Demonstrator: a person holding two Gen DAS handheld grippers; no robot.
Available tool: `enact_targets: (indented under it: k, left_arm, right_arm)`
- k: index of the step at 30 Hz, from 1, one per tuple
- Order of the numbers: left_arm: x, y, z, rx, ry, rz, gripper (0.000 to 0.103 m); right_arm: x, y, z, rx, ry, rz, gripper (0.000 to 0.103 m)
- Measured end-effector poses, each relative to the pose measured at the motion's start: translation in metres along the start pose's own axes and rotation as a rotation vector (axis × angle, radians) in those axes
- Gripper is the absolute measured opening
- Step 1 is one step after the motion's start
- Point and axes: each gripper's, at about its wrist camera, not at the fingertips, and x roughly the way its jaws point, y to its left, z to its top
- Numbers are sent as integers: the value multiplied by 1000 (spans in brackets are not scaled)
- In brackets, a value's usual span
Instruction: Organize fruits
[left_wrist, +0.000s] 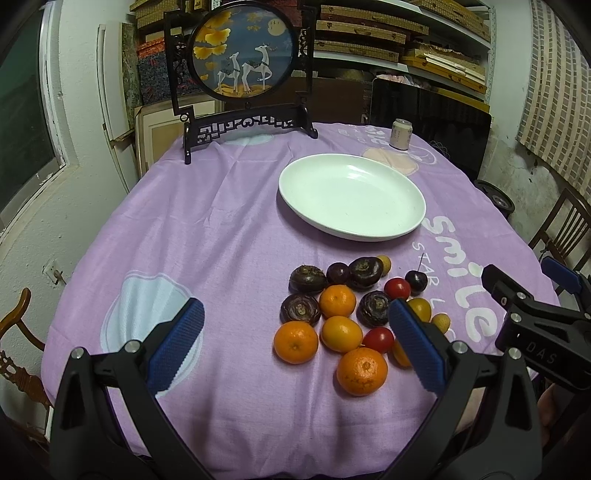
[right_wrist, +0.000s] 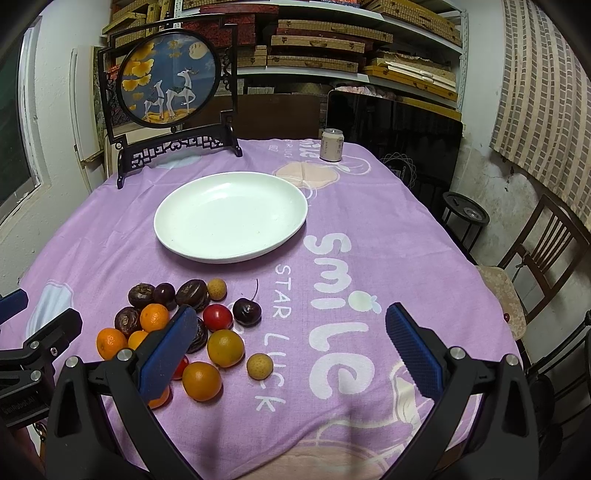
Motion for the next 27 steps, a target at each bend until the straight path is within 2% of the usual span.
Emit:
enact_targets:
  k: [27]
  left_arm:
    - [1,-3,-3,6,11,-7,101]
  right_arm:
    - [3,1,-2,-1,2,3,102]
